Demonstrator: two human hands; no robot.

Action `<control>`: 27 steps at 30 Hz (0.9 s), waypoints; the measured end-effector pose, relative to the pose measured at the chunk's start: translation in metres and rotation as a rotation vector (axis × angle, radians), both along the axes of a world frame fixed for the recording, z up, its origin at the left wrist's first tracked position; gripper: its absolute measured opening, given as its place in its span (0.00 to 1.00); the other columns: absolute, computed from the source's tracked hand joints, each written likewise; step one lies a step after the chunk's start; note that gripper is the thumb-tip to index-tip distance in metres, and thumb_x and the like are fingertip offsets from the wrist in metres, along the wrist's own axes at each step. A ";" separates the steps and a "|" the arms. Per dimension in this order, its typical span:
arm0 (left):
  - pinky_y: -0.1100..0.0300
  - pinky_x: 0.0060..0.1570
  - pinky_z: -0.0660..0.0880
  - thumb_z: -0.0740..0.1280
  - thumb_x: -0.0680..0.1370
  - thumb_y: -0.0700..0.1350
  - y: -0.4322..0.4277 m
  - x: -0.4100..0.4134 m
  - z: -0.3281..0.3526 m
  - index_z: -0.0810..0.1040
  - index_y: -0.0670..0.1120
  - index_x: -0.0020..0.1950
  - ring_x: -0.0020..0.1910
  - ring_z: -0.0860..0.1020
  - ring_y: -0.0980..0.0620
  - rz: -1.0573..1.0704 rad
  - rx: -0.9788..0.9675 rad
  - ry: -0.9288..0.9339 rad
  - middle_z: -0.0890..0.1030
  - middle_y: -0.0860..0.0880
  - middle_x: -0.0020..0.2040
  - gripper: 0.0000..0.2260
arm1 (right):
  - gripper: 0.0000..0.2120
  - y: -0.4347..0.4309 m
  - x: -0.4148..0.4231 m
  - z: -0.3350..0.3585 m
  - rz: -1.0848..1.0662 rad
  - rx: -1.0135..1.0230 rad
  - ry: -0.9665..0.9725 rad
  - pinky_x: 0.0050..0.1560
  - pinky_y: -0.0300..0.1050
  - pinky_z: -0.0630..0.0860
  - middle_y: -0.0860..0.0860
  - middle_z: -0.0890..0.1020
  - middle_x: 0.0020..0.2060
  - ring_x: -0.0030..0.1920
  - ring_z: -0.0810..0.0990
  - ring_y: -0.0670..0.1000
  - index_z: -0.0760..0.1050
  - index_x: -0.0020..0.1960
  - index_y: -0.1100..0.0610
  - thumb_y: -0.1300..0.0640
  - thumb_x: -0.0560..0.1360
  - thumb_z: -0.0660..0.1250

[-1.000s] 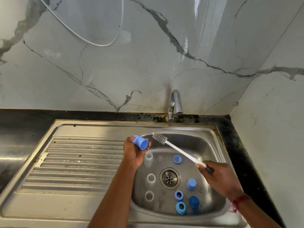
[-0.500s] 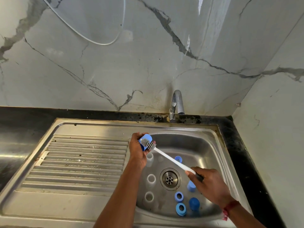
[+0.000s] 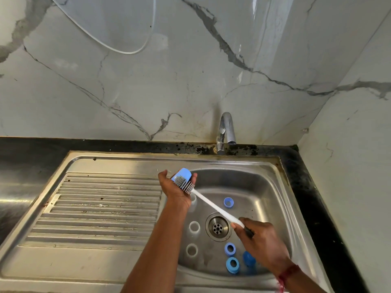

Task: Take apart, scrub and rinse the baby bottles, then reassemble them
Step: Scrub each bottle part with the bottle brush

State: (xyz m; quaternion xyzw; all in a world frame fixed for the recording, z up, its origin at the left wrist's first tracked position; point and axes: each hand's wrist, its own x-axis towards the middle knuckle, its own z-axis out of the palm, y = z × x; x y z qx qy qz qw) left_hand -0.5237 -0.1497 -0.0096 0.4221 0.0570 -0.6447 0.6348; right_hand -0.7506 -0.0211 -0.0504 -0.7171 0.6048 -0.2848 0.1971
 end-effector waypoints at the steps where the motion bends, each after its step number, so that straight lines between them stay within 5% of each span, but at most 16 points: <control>1: 0.59 0.27 0.79 0.57 0.80 0.58 -0.001 0.000 0.000 0.74 0.35 0.55 0.30 0.81 0.42 0.001 0.000 0.032 0.79 0.38 0.39 0.25 | 0.22 0.002 0.001 -0.001 0.004 -0.007 0.012 0.25 0.39 0.68 0.43 0.71 0.23 0.26 0.71 0.46 0.78 0.42 0.48 0.32 0.77 0.57; 6: 0.55 0.33 0.82 0.57 0.80 0.60 0.002 -0.003 -0.002 0.75 0.36 0.50 0.32 0.82 0.43 -0.024 0.022 0.058 0.81 0.39 0.34 0.26 | 0.28 -0.006 -0.003 -0.004 -0.069 0.053 0.013 0.30 0.46 0.77 0.48 0.78 0.26 0.26 0.77 0.46 0.76 0.41 0.48 0.27 0.75 0.52; 12: 0.56 0.41 0.83 0.70 0.74 0.63 0.003 -0.012 -0.007 0.75 0.40 0.62 0.39 0.84 0.46 -0.133 -0.012 -0.104 0.83 0.38 0.48 0.29 | 0.22 -0.016 0.000 -0.001 -0.142 0.124 -0.032 0.32 0.50 0.79 0.49 0.79 0.26 0.26 0.78 0.49 0.75 0.38 0.48 0.33 0.76 0.57; 20: 0.52 0.47 0.82 0.67 0.72 0.69 0.000 -0.003 -0.012 0.73 0.38 0.64 0.42 0.84 0.44 -0.176 -0.059 -0.067 0.84 0.37 0.44 0.38 | 0.21 -0.014 0.000 -0.004 -0.059 0.100 -0.079 0.29 0.50 0.75 0.50 0.74 0.24 0.26 0.77 0.50 0.73 0.36 0.50 0.35 0.77 0.60; 27: 0.48 0.50 0.81 0.63 0.73 0.70 -0.002 -0.012 -0.007 0.76 0.40 0.61 0.53 0.83 0.41 -0.275 -0.069 -0.121 0.82 0.36 0.55 0.34 | 0.20 -0.036 0.001 -0.002 -0.166 0.117 -0.104 0.28 0.48 0.71 0.47 0.70 0.21 0.23 0.66 0.45 0.72 0.32 0.51 0.40 0.78 0.63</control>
